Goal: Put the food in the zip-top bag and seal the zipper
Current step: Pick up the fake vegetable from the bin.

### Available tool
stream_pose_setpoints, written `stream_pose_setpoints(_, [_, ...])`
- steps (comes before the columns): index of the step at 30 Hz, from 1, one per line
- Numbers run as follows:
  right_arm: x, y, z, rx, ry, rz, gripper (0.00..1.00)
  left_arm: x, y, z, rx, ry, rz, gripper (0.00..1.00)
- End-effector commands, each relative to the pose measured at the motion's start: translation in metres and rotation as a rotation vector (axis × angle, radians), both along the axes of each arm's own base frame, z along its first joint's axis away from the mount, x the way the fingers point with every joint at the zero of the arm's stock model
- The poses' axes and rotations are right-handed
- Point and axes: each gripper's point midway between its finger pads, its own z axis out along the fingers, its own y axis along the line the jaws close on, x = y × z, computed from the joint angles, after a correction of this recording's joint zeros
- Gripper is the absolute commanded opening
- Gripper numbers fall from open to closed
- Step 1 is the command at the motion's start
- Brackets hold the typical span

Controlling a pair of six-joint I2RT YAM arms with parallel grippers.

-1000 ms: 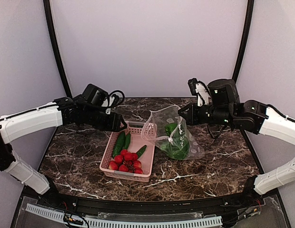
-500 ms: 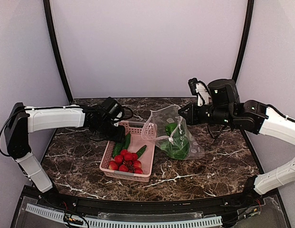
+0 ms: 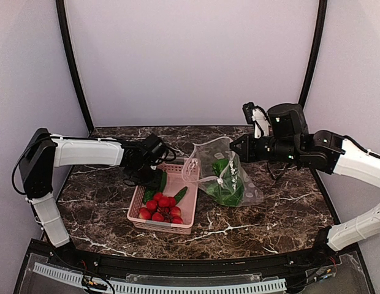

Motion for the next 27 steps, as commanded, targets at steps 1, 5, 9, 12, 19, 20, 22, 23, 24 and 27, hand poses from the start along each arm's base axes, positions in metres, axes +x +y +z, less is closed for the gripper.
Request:
stream_pose_setpoints(1, [0.002, -0.004, 0.012, 0.042, -0.029, -0.018, 0.0, -0.001, 0.008, -0.01, 0.07, 0.018, 0.004, 0.4])
stream_pose_setpoints(5, [0.002, -0.004, 0.012, 0.042, -0.029, -0.019, 0.0, 0.0, 0.005, -0.017, 0.066, 0.025, 0.004, 0.4])
stream_pose_setpoints(9, [0.002, -0.004, 0.011, 0.042, -0.027, -0.019, 0.0, 0.0, 0.007, -0.026, 0.086, 0.035, 0.011, 0.42])
stream_pose_setpoints(12, [0.002, -0.005, 0.011, 0.042, -0.028, -0.022, 0.0, 0.0, 0.004, -0.033, 0.075, 0.045, 0.008, 0.43])
stream_pose_setpoints(19, [0.001, -0.006, 0.011, 0.045, -0.027, -0.021, 0.0, 0.002, -0.016, -0.029, 0.019, 0.031, -0.025, 0.43])
stream_pose_setpoints(20, [0.001, -0.006, 0.011, 0.046, -0.026, -0.022, 0.0, 0.002, -0.017, -0.028, 0.023, 0.026, -0.026, 0.43])
stream_pose_setpoints(22, [0.001, -0.006, 0.01, 0.046, -0.025, -0.022, 0.0, 0.004, -0.013, -0.026, 0.045, 0.013, -0.016, 0.43])
stream_pose_setpoints(23, [0.0, -0.006, 0.011, 0.046, -0.026, -0.021, 0.0, 0.004, -0.009, -0.027, 0.064, 0.01, -0.011, 0.43])
stream_pose_setpoints(24, [0.0, -0.006, 0.01, 0.046, -0.025, -0.021, 0.0, 0.004, -0.008, -0.027, 0.073, 0.01, -0.009, 0.43])
stream_pose_setpoints(27, [0.0, -0.007, 0.011, 0.049, -0.026, -0.022, 0.0, 0.001, -0.002, -0.035, 0.106, 0.03, -0.008, 0.43])
